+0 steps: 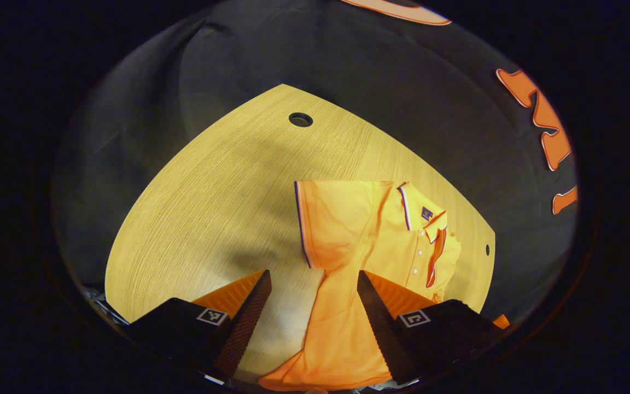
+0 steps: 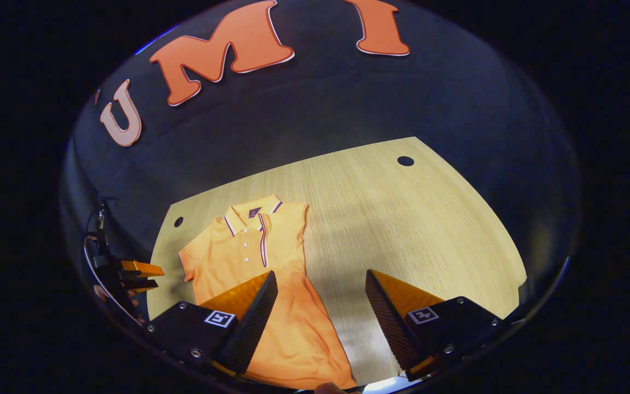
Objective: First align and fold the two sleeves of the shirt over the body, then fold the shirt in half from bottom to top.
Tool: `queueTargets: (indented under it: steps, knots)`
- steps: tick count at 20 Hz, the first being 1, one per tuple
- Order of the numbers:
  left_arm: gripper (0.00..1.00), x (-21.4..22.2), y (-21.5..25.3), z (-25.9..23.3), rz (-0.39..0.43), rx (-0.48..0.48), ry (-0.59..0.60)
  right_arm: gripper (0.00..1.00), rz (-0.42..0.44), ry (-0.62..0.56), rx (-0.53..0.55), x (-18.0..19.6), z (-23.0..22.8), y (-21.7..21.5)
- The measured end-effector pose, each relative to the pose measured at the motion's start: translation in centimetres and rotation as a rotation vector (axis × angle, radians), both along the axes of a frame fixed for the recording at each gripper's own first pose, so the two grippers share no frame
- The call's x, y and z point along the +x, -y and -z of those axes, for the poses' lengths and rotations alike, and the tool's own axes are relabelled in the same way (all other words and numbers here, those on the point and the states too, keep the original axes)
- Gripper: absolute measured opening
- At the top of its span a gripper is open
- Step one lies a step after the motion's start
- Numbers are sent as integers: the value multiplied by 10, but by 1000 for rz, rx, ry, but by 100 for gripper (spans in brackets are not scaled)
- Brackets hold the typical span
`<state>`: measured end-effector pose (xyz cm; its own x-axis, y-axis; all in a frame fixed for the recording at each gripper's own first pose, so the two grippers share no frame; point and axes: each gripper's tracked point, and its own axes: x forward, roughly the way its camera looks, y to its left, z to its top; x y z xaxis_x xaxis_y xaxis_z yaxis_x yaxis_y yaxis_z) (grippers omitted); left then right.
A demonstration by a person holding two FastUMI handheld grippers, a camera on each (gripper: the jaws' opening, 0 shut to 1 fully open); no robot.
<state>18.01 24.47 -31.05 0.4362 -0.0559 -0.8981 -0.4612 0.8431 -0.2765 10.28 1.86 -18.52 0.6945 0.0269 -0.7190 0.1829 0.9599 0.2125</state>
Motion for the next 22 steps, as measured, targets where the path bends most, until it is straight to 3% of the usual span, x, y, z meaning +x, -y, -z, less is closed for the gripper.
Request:
queueTargets:
  steps: [8,14,16,18,22]
  knots:
    - [96,50,-6,55,61,14,-165,99,103,7,-113,-71,12,21]
    - [94,69,-23,87,83,118,-250,99,196,-25,-101,-112,25,33]
    - [81,72,-26,93,94,140,-276,99,214,-39,-105,-124,29,36]
    - [75,73,-28,94,118,170,-298,99,236,-51,-98,-133,33,38]
    - [78,81,-20,90,175,193,-277,99,264,-62,-76,-142,40,35]
